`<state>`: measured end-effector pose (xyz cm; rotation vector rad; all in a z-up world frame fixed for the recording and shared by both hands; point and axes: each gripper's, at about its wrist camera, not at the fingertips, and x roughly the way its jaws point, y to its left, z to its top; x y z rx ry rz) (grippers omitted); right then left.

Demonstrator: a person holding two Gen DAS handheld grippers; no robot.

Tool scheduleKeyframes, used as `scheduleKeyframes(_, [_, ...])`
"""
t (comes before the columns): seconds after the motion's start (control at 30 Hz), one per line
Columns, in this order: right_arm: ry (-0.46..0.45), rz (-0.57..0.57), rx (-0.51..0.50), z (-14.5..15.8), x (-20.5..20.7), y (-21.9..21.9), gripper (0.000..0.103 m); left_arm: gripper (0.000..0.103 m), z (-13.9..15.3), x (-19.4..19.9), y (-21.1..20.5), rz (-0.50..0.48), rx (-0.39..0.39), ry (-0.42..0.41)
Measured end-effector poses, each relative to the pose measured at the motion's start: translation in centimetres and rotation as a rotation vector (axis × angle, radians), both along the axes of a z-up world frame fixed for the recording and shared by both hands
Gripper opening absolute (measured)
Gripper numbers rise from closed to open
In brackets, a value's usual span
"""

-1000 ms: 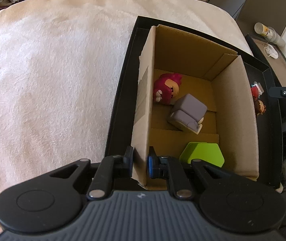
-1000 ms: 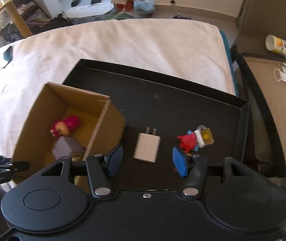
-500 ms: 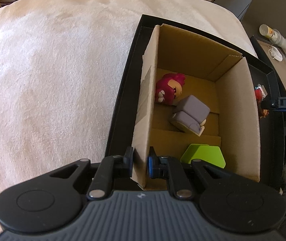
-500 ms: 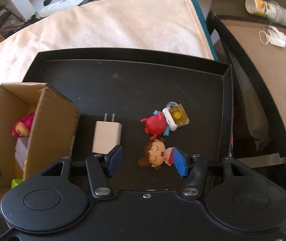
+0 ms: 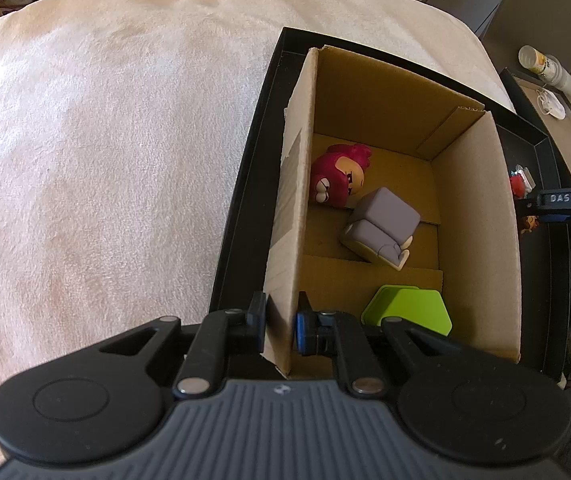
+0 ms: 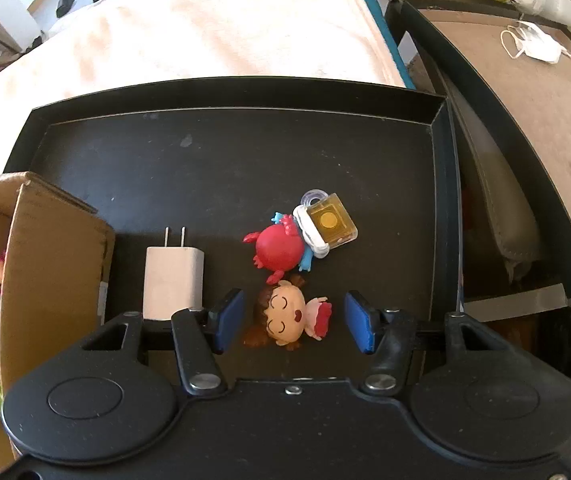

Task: Organize rigid objects
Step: 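Move the right gripper to the girl-head figure and close on it, then carry the girl-head figure into the box and open the right gripper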

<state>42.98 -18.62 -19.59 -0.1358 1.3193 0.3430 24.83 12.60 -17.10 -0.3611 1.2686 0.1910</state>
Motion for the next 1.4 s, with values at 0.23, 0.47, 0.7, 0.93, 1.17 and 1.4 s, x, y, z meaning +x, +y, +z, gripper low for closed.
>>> scheduleKeyframes(0.23, [0.026,0.027,0.005,-0.7,-0.1,0.4,0.042,0.013,0.1,-0.1,-0.1,-0.004,0.001,-0.002])
scheduleKeyframes(0.47, [-0.002,0.060,0.000,0.8,-1.4,1.1,0.042,0.014,0.4,-0.1,-0.1,-0.006,-0.003,-0.013])
scheduleKeyframes(0.7, [-0.047,0.095,0.007,2.9,-1.9,2.3,0.042,0.014,0.7,-0.5,-0.1,-0.004,-0.008,-0.029])
scheduleKeyframes(0.93, [-0.080,0.123,0.022,5.1,-2.5,3.8,0.042,0.014,0.8,-0.6,0.1,-0.003,-0.021,-0.037])
scheduleKeyframes(1.17, [-0.106,0.150,0.022,7.1,-3.0,5.4,0.042,0.014,0.8,-0.8,0.2,-0.008,-0.031,-0.035])
scheduleKeyframes(1.4, [-0.142,0.194,0.038,9.6,-3.3,7.9,0.042,0.013,0.8,-0.9,0.1,-0.016,-0.030,-0.035])
